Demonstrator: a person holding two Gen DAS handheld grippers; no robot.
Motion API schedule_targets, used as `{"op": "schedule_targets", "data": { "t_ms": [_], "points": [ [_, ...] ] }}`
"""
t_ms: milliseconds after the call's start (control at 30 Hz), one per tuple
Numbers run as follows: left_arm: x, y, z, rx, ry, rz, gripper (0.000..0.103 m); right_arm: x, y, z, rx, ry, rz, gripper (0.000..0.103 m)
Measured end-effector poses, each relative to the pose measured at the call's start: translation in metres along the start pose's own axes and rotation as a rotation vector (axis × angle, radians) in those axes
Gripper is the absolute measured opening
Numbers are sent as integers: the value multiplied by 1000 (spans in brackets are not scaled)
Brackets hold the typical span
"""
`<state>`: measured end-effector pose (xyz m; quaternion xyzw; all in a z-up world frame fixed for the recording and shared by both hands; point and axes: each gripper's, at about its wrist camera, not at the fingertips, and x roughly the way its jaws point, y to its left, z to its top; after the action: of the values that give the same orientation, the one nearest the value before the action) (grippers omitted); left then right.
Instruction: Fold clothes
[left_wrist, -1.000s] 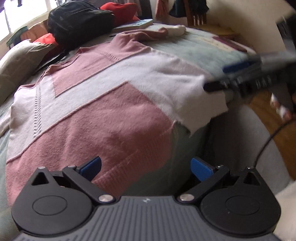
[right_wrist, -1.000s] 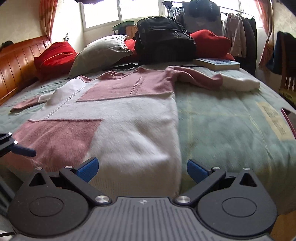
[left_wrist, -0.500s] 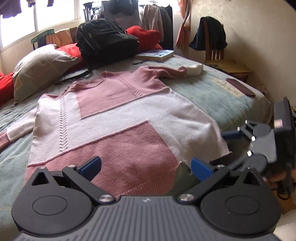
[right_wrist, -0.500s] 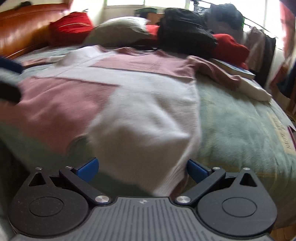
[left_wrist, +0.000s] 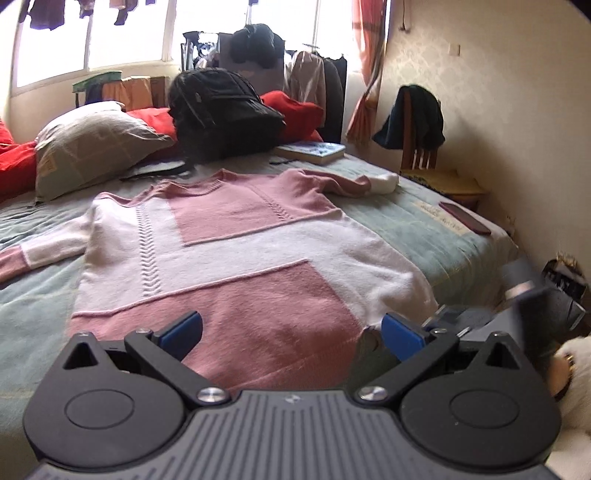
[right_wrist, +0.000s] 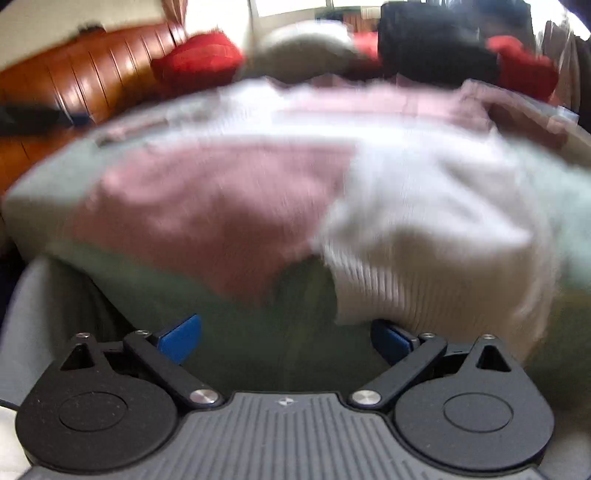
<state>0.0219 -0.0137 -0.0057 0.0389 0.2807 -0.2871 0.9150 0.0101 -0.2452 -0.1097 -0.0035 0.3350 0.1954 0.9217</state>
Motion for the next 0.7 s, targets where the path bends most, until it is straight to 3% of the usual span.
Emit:
{"op": "schedule_targets", "data": {
  "t_ms": [100, 200, 400, 567, 700],
  "points": [
    [-6, 11, -4, -22, -18, 7, 102, -39, 11, 12, -98, -132, -126, 103],
    [-7, 16, -6, -44, -25, 2, 102, -56, 13, 28, -135, -150, -222, 103],
    [-7, 15, -5, -7, -23, -11, 102, -55, 18, 51, -140, -134, -198, 103],
    [11, 20, 6, -6, 17, 17, 102, -18, 15, 74, -171, -112, -217, 103],
    [37, 28, 22, -4, 55, 28, 102, 13, 0, 88, -121, -94, -216, 103]
  ]
}}
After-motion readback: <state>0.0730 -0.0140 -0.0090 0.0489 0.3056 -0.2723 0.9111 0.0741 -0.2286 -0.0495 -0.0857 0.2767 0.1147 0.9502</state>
